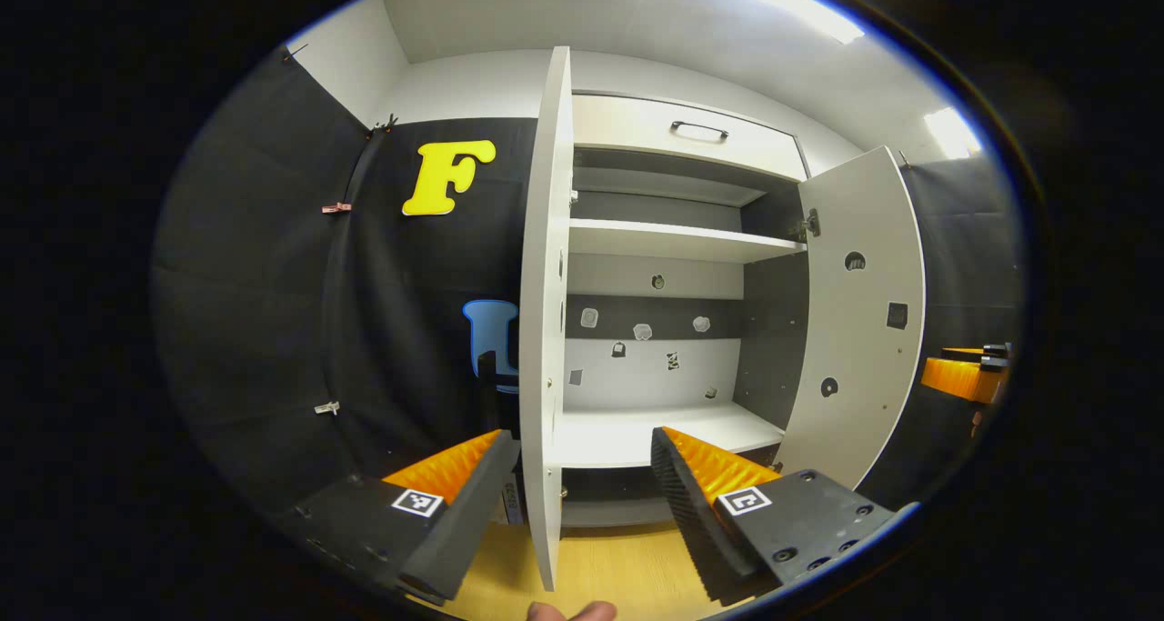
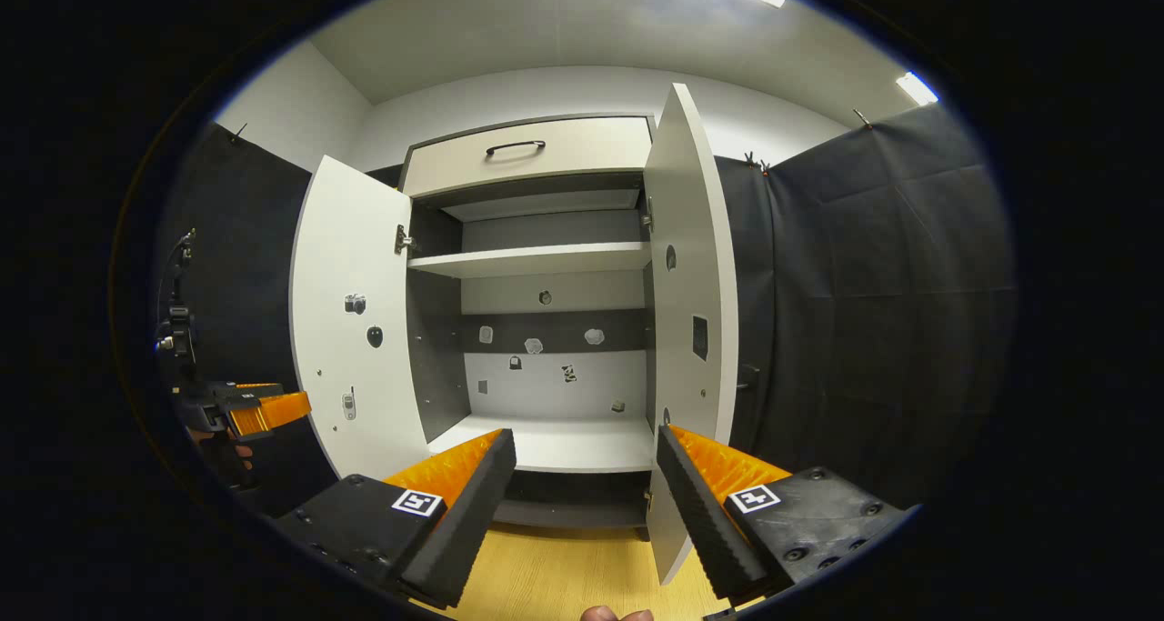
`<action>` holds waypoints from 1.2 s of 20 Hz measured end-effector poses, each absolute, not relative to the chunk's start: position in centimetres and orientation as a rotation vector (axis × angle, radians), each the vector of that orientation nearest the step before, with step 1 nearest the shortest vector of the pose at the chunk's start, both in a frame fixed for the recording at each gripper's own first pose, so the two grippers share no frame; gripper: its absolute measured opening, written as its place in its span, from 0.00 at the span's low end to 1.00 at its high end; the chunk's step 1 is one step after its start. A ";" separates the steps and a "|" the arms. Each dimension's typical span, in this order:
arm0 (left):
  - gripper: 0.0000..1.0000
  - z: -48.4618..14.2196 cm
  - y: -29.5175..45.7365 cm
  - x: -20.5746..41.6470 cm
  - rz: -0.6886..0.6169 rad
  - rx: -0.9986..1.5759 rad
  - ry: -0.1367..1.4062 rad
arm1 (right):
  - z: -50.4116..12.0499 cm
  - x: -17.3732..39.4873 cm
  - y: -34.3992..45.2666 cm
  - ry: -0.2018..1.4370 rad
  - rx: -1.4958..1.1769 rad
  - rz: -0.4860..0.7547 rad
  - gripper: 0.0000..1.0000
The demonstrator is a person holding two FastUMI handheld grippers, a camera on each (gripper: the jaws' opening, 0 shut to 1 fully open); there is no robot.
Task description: Open the right door of the double-door shoe cabinet with the right hand, and open the left door with the left hand.
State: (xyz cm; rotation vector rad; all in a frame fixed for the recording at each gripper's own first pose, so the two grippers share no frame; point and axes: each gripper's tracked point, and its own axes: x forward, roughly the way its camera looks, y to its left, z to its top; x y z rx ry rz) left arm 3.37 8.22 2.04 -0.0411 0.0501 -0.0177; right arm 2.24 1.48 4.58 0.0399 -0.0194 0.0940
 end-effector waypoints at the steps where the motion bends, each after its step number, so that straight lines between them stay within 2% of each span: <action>1: 0.95 2.1 8.0 3.2 -0.015 -0.048 0.044 | 4.6 2.2 1.5 -0.021 0.040 0.094 0.98; 24: 0.95 2.3 3.4 1.8 -0.051 -0.044 0.044 | 4.7 2.0 0.7 -0.015 0.061 0.085 0.98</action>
